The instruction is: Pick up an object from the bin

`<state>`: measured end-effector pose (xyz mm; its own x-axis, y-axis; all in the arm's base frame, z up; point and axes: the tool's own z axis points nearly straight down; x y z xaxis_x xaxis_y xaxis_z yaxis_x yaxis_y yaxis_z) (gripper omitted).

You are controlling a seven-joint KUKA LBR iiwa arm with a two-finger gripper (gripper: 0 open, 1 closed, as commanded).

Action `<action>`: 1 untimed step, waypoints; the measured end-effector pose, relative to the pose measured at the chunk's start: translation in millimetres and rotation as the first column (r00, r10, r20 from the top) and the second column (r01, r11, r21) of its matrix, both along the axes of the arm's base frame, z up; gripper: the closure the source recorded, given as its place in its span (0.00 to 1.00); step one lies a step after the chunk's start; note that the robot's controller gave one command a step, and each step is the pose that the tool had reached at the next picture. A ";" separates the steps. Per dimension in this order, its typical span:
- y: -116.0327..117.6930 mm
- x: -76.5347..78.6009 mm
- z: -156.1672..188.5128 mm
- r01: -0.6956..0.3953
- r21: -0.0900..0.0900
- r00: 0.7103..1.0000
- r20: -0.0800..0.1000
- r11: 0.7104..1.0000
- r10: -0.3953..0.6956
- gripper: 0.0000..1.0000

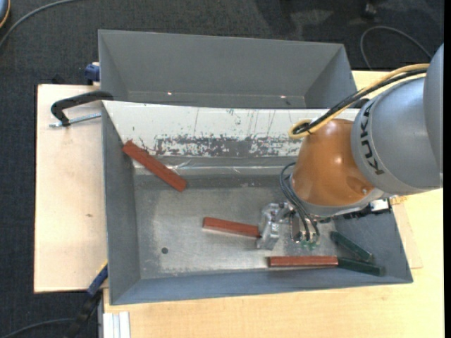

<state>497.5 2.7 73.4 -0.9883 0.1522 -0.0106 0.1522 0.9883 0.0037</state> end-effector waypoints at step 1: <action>24.7 20.9 130.4 -0.010 0.000 1.000 0.003 1.000 0.010 1.00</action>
Offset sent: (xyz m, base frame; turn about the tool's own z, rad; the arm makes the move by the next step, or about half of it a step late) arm 0.0176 0.0228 0.1249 -0.0070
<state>518.4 27.4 203.8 -0.9897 0.1426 -0.0137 0.1425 0.9898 0.0045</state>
